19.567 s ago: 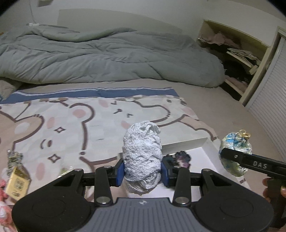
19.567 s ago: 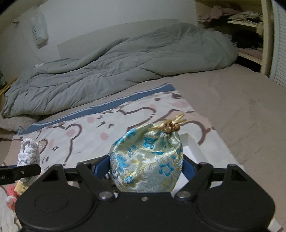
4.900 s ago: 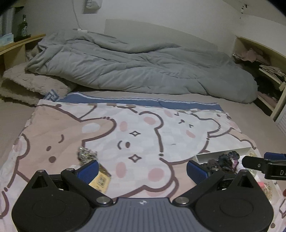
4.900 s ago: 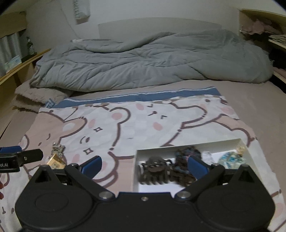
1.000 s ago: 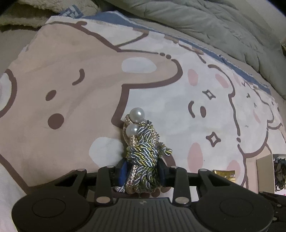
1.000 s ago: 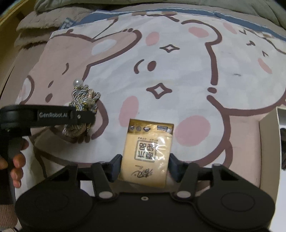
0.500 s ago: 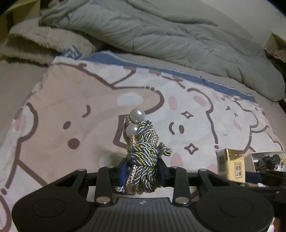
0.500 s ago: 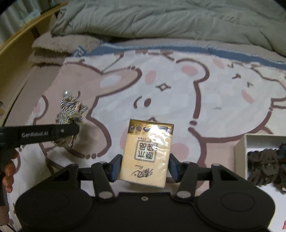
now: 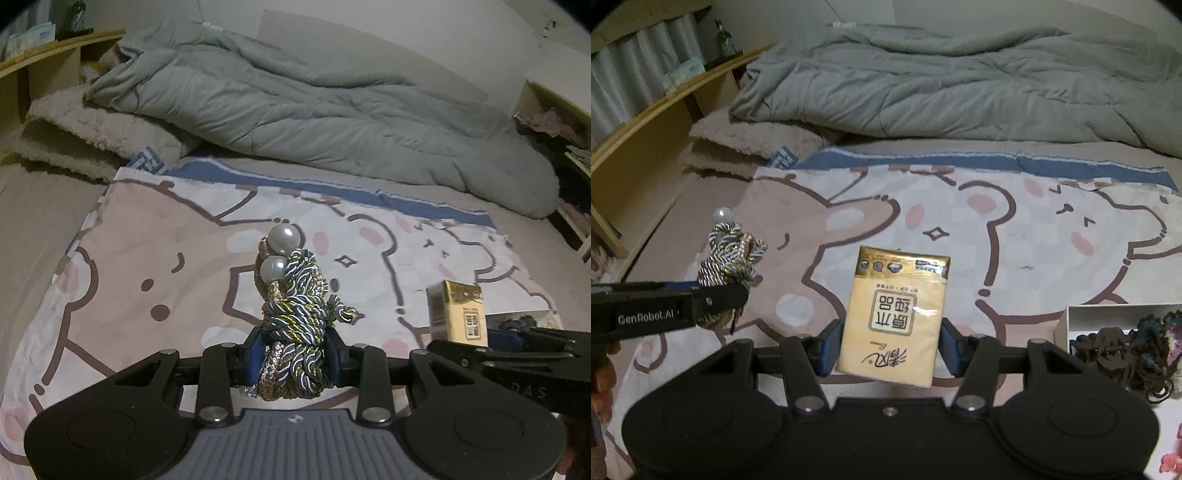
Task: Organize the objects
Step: 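Lift and carry the rope keychain and gold packet with both tools toward the white box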
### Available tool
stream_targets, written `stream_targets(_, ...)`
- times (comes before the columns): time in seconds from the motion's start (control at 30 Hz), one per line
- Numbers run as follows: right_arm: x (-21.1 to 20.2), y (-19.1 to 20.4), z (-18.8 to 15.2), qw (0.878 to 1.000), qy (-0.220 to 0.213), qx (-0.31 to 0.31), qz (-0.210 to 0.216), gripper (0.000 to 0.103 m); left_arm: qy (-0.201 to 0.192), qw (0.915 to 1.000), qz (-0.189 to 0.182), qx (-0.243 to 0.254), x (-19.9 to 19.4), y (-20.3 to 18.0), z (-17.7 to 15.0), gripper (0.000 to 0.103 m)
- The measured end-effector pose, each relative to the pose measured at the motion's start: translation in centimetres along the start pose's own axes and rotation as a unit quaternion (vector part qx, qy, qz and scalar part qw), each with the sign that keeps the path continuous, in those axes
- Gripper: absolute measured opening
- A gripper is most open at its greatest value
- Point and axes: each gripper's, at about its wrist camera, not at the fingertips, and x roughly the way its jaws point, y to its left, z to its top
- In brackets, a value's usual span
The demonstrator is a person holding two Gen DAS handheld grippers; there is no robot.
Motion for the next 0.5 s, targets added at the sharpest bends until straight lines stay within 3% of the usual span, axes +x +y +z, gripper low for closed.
stream_targets(0.13,-1.5,0.2,-0.1,1.0,-0.017,-0.006,-0.003,0.055,-0.016,0.9996,0.01,0.023,-1.3,-1.1,-0.3,0.036)
stream_targets(0.5,-4.9,-0.5,-0.4,0.998,-0.052,-0.013,-0.011,0.055,-0.038,0.9987,-0.007,0.034,-3.5,-2.9,-0.9,0.036)
